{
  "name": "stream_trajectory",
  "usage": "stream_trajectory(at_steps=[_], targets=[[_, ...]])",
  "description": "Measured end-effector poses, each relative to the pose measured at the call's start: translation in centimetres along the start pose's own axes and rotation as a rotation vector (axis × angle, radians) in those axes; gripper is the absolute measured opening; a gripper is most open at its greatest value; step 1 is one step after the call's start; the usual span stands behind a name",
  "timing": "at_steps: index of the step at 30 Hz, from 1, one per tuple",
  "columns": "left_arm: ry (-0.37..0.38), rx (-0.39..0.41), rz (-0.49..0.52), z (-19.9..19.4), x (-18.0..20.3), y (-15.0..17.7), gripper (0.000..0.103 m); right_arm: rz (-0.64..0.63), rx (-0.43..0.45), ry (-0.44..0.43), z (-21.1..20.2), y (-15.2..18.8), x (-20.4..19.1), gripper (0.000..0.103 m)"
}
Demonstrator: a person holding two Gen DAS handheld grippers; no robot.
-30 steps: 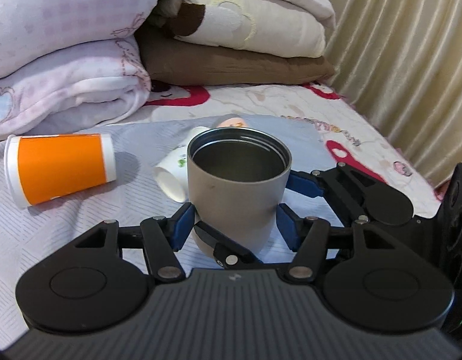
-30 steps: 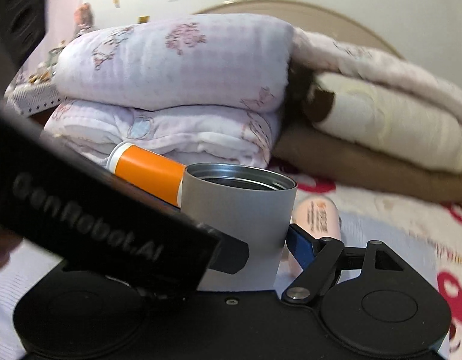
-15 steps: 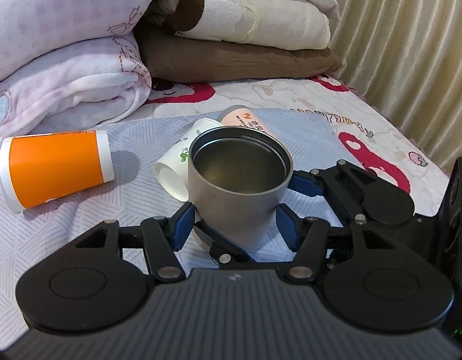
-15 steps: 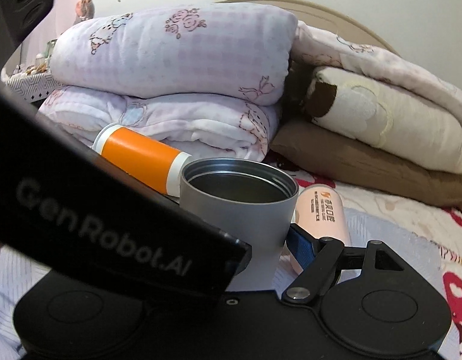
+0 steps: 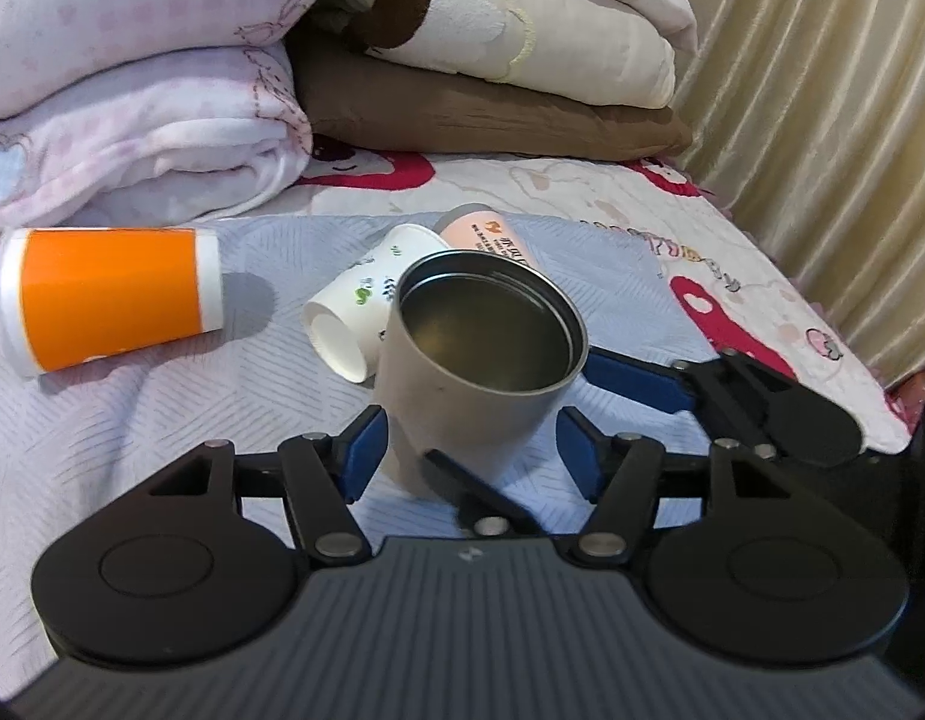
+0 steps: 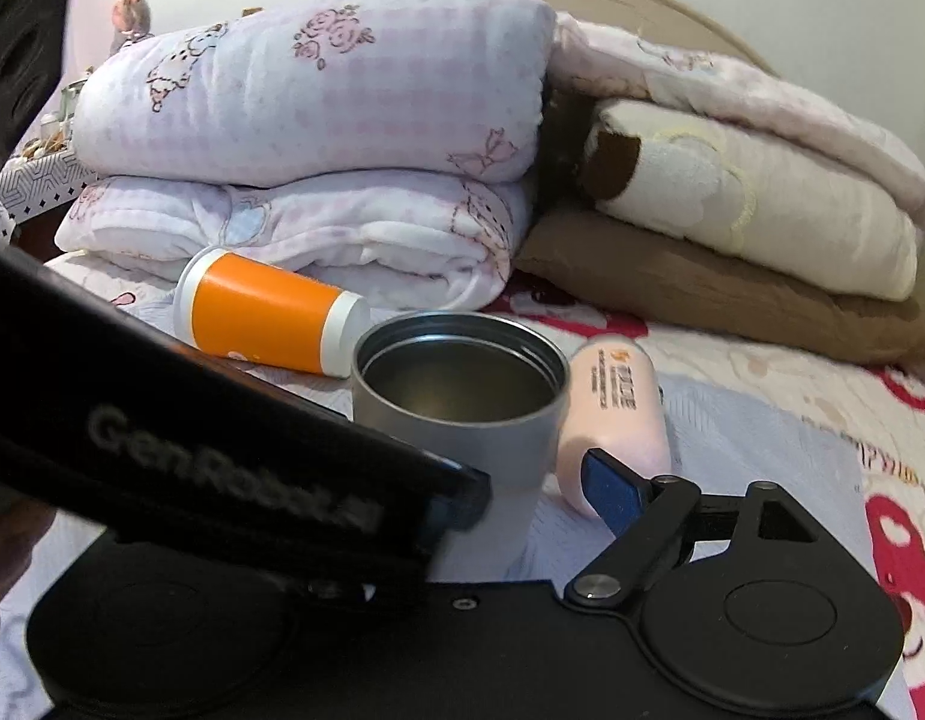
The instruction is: Flip cup upright
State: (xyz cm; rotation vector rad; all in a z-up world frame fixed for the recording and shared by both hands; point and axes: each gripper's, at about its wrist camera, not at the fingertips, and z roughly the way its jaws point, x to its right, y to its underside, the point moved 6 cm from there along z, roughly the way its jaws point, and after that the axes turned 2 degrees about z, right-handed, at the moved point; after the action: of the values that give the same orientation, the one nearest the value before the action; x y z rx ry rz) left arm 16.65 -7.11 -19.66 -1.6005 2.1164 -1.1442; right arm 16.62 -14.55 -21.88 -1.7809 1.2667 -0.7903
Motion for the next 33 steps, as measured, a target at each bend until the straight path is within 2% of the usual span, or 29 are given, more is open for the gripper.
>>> stream_trajectory(at_steps=[3,7,12,16,20,22,25,28,33], targets=[[-0.033,-0.033,0.002,-0.7,0.0,0.2,0.062,0.029,-0.044,-0.003,-1.0,0.0,0.4,0.088],[-0.070,-0.032,-0.044,-2.5,-0.2,0.2,0.062,0.019,-0.079,0.059,-1.7,0.0,1.0,0.088],[-0.119,-0.015,-0.065,-5.8,-0.1,-0.1,0.062,0.068,-0.121,0.065,-4.5,0.1,1.8,0.088],[-0.195,0.006,-0.039,-8.6,0.4,-0.8,0.063,0.162,-0.063,0.111,-8.6,-0.8,2.6,0.089],[-0.206,-0.026,-0.102,-10.9,0.1,-0.6,0.063,0.235,-0.038,0.152,-11.9,-2.1,3.3,0.089],[-0.261,-0.031,-0.082,-12.2,0.3,-0.5,0.064,0.263,-0.036,0.154,-13.3,-2.6,3.8,0.089],[-0.333,-0.046,-0.065,-13.7,0.4,-0.6,0.069,0.283,-0.052,0.155,-15.1,-3.5,4.5,0.089],[-0.340,-0.075,-0.078,-15.1,0.6,-0.7,0.072,0.250,-0.089,0.198,-16.7,-4.5,4.4,0.090],[-0.379,-0.099,-0.066,-17.5,1.1,-0.7,0.085,0.257,-0.116,0.209,-19.4,-5.8,4.1,0.096]])
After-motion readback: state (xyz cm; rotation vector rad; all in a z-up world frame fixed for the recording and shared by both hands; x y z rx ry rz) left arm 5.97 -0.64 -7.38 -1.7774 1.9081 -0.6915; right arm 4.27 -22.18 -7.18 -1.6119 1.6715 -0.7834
